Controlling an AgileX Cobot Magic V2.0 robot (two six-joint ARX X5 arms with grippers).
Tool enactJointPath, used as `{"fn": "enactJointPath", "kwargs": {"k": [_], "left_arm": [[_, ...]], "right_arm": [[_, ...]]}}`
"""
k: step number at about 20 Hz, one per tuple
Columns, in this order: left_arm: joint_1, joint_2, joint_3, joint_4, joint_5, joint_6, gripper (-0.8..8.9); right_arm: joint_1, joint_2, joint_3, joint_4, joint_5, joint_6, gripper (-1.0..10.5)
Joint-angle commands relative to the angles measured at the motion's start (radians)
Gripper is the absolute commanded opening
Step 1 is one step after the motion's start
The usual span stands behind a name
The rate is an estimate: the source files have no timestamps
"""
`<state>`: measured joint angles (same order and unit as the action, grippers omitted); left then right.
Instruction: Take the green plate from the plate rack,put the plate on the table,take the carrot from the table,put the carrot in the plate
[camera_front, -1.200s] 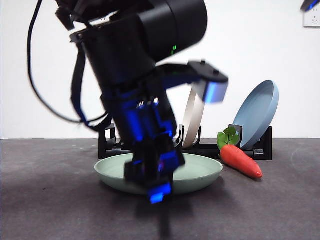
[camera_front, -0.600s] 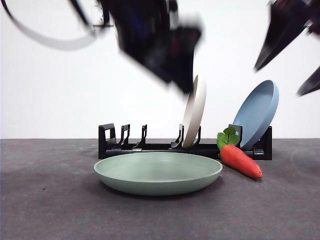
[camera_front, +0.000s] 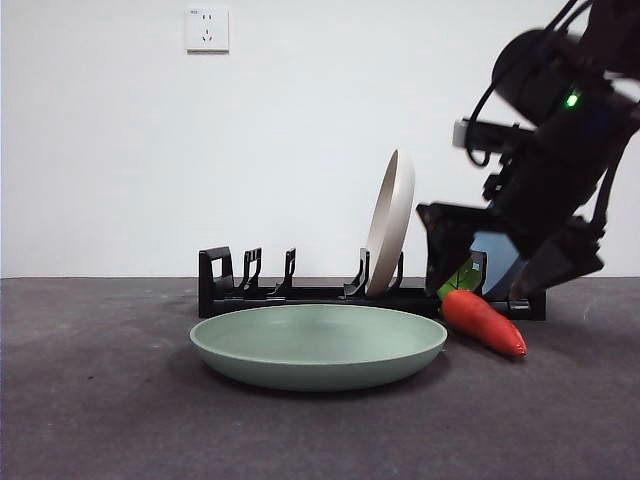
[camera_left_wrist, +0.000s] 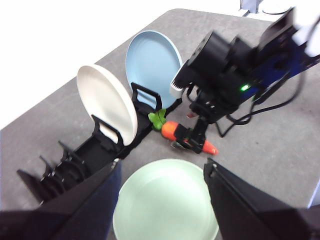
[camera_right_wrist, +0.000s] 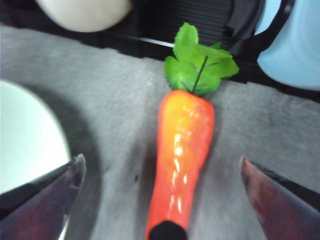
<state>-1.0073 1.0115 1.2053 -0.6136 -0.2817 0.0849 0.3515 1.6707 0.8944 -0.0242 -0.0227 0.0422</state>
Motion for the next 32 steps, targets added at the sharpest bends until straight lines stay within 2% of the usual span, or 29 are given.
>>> {"fn": "enactJointPath", "kwargs": {"k": [1,5,9,13,18,22,23,24,26,30,32], "left_arm": [[-0.001,-0.016,-0.006,-0.009,-0.004,-0.015,2.84],[-0.001,-0.017,-0.006,-0.01,-0.004,-0.014,2.84],[-0.001,-0.017,-0.006,-0.013,-0.005,-0.015,2.84],[-0.001,-0.017,-0.006,-0.021,-0.005,-0.015,2.84],[-0.001,-0.017,-0.006,-0.024,-0.005,-0.034,2.84],[-0.001,-0.017,-0.006,-0.024,-0.005,-0.034,2.84],[-0.001,-0.017,-0.006,-0.024,-0.005,-0.034,2.84],[-0.001,-0.017,-0.006,-0.024,-0.005,-0.034,2.84],[-0.001,-0.017,-0.006,-0.024,-0.004,-0.034,2.84],[-0.001,-0.016,-0.006,-0.024,-0.004,-0.037,2.83],[-0.001,-0.017,-0.006,-0.025,-0.004,-0.037,2.84]], "right_arm": [[0.003,0.053,0.002,0.058,0.009,0.03,5.9],[0.004,0.122,0.003,0.107,0.057,0.048,5.6],[0.004,0.145,0.003,0.113,0.055,0.06,1.8],[0.004,0.145,0.003,0.113,0.052,0.074,-0.2],[0.004,0.103,0.003,0.09,0.051,0.072,-0.2],[0.026,-0.06,0.003,0.019,0.038,0.072,-0.2],[0.043,-0.103,0.003,-0.001,0.004,0.075,-0.2],[0.073,-0.135,0.003,-0.018,-0.03,0.082,-0.2],[0.164,-0.146,0.003,-0.036,-0.031,0.093,-0.2],[0.335,-0.057,0.003,0.006,-0.021,0.107,-0.2],[0.373,0.003,0.003,0.057,-0.02,0.112,-0.2]]}}
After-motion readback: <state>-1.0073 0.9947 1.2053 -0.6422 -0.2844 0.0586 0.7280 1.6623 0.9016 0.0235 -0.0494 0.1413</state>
